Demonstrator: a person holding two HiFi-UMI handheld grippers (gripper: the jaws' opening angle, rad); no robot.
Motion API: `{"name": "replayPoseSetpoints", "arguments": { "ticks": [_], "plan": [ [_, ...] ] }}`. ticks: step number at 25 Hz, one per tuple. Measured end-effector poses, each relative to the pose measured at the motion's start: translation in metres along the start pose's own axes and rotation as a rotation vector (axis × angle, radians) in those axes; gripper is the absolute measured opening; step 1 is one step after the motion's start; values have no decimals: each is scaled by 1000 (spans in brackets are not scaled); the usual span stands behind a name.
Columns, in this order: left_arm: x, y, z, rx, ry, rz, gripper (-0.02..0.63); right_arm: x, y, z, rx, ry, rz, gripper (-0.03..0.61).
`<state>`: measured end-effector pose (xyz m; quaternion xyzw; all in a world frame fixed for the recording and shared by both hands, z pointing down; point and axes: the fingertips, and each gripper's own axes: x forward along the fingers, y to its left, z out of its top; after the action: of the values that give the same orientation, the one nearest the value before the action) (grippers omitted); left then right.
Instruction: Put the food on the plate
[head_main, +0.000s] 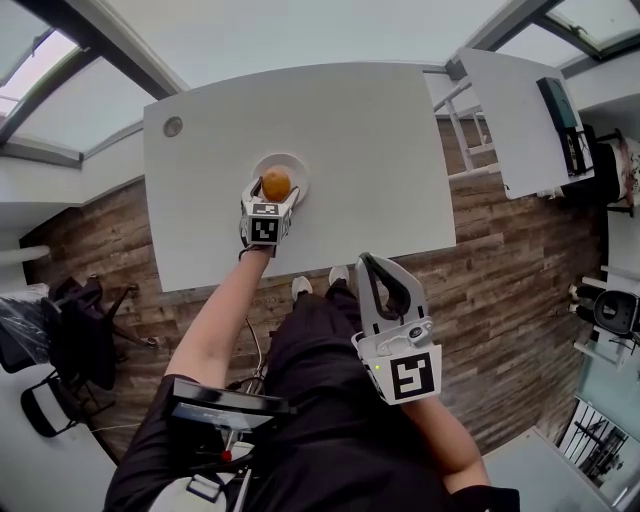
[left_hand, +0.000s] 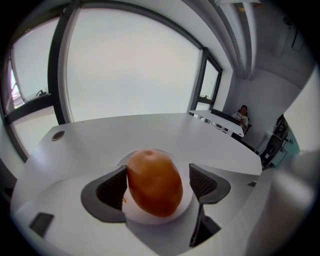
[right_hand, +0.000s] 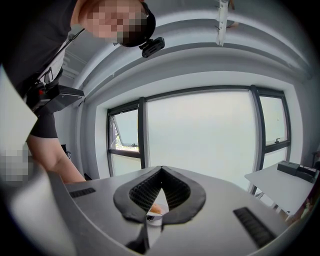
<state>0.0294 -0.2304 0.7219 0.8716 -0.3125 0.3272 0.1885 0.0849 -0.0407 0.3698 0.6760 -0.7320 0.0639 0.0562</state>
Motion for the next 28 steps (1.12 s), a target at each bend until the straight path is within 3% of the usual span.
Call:
{"name": "replayPoseSetpoints", "arguments": {
  "ticks": [16,20,28],
  "plan": [
    [-32,-7,20,-23,-75,15,373,-15,8,11,21,-46,35,-3],
    [-40,-15,19,-21,-76,-13,373,-20,10,11,22,-46,47,-3],
    [-61,-15,12,-50,-56,17,373,-25,14,19,25,-80,86,-3]
  ]
}}
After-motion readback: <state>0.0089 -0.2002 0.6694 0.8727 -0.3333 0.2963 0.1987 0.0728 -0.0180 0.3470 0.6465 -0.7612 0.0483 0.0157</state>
